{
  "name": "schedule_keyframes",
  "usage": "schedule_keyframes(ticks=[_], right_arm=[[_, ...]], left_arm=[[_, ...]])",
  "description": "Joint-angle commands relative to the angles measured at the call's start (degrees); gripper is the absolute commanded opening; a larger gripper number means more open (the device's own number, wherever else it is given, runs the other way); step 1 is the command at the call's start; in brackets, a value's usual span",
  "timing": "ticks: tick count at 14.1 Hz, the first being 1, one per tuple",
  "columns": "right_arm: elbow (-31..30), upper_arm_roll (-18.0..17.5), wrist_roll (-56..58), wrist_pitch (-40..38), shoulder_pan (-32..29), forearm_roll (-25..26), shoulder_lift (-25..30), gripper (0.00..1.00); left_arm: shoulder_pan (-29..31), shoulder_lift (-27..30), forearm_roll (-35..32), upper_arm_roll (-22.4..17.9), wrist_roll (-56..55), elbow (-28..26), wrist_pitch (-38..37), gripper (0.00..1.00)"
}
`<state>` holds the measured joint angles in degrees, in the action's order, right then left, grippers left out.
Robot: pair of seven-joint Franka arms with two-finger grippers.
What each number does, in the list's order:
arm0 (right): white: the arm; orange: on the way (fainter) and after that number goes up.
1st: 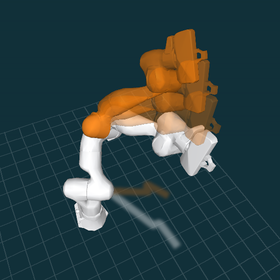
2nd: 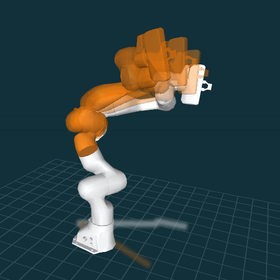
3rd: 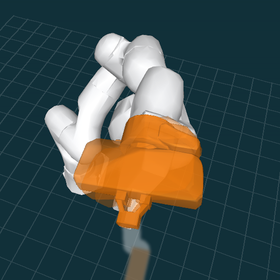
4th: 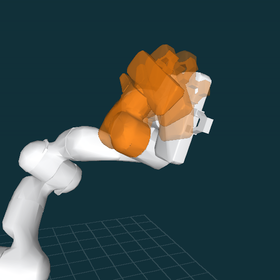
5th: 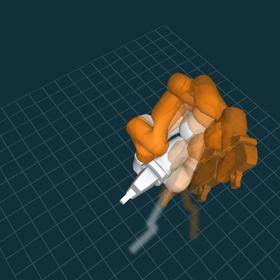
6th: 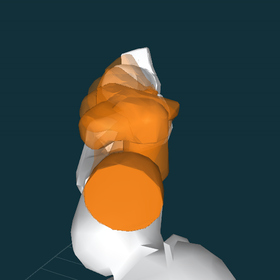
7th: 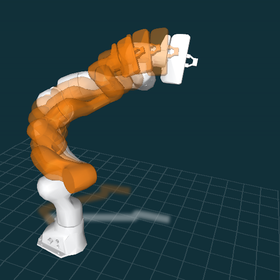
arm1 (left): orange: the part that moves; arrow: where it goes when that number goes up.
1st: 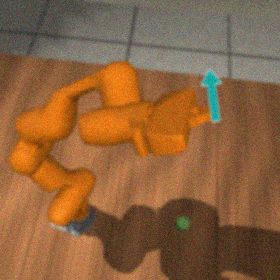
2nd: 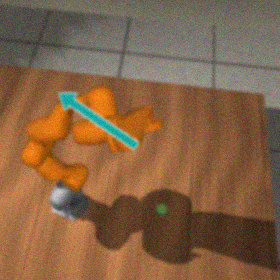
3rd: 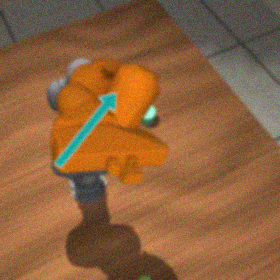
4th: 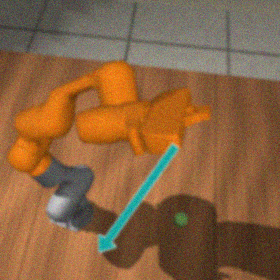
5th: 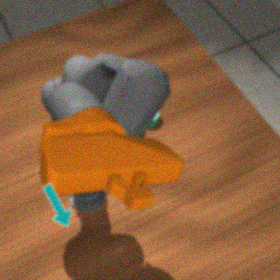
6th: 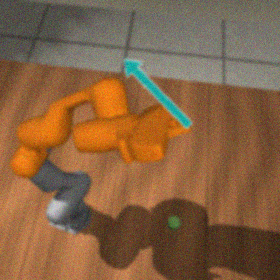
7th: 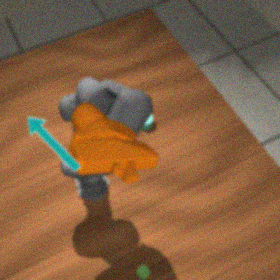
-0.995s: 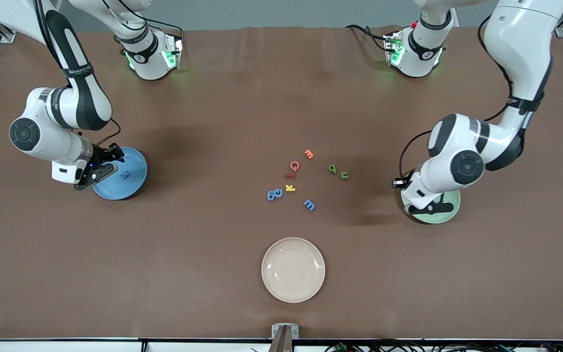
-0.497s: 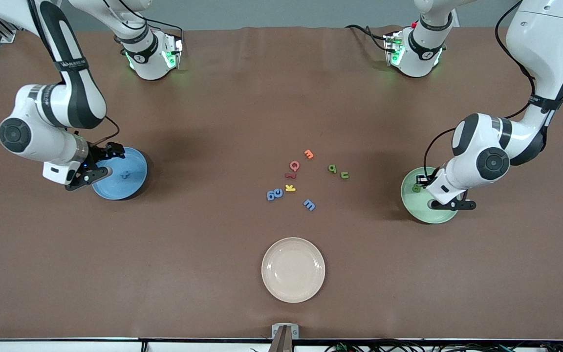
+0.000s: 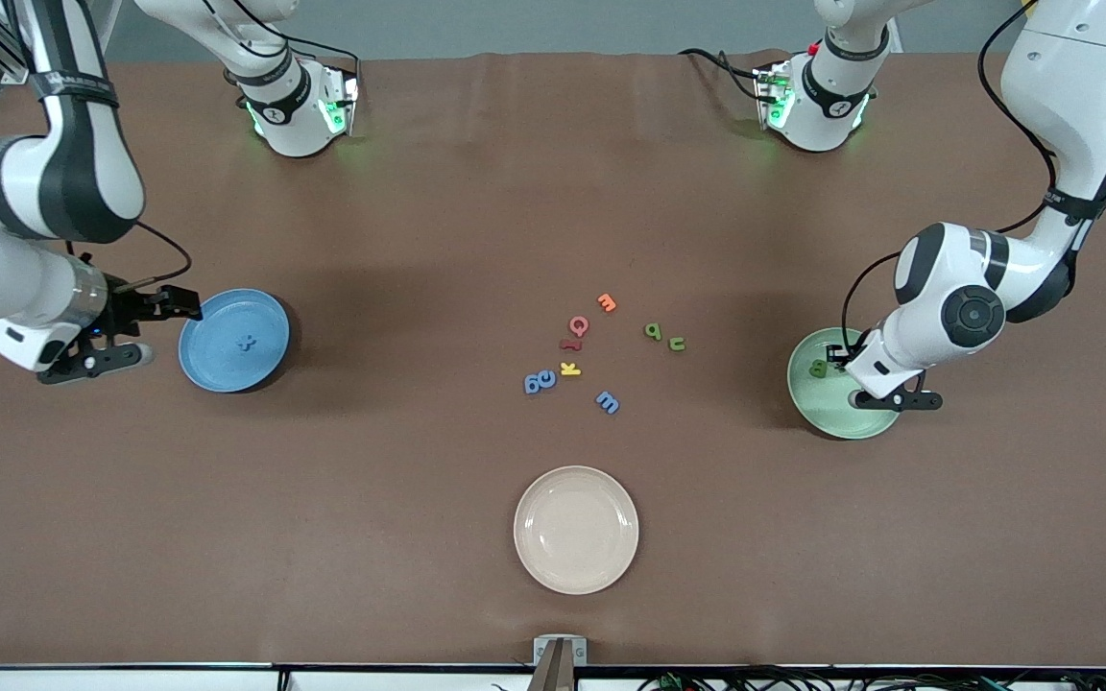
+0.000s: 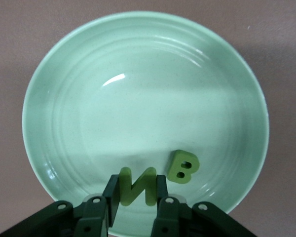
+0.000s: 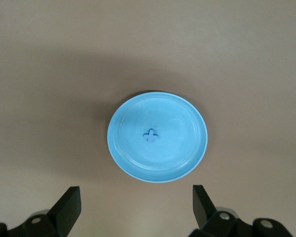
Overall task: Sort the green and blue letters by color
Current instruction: 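Open both grippers over the plates, dropping the x and N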
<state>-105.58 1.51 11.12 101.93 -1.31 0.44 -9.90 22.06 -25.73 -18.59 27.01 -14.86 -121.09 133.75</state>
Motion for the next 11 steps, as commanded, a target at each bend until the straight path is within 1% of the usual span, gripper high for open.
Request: schedule_keyframes(ticks=[1,2,4,5,6,7,8,9,11], right_arm=[[8.8,-0.3,-9.5,-3.9,0.4,0.4,-6.2,1.00],[8.8,-0.5,-14.2,-4.0,1.0,0.4,-6.2,0.99],[8.8,-0.5,-27.8,-5.1,4.6,0.4,-6.2,1.00],[8.8,-0.6,-35.0,-4.9,6.9,0.3,-6.1,1.00],[8.8,-0.6,-41.7,-4.4,9.8,0.0,-6.1,1.00],[8.8,-0.6,-47.6,-3.7,11.9,-2.7,-6.2,1.00],[8.6,-0.5,-53.7,-1.8,13.9,-6.6,-6.5,1.00],[8.3,-0.5,-61.1,0.6,17.3,-7.6,-7.8,1.00],[8.8,-0.5,-76.3,4.7,23.1,-7.7,-10.9,1.00]], left_arm=[[1.9,0.2,-1.1,1.0,1.8,-1.8,1.8,0.26],[2.0,0.2,-1.3,1.0,2.0,-1.9,1.8,0.26],[2.0,0.2,-1.4,1.0,2.0,-1.9,1.8,0.29],[2.0,0.2,-1.4,1.0,2.1,-1.9,1.8,0.42],[1.9,0.2,-1.4,1.0,2.6,-1.8,1.8,0.58],[1.9,0.2,-1.4,1.0,2.7,-1.5,1.8,0.84],[1.8,0.2,-1.4,1.2,2.7,-1.3,1.8,0.92],[1.6,0.3,-1.4,1.2,2.6,-1.1,1.6,0.99],[1.5,0.8,-1.3,3.2,1.5,0.0,0.7,1.00]])
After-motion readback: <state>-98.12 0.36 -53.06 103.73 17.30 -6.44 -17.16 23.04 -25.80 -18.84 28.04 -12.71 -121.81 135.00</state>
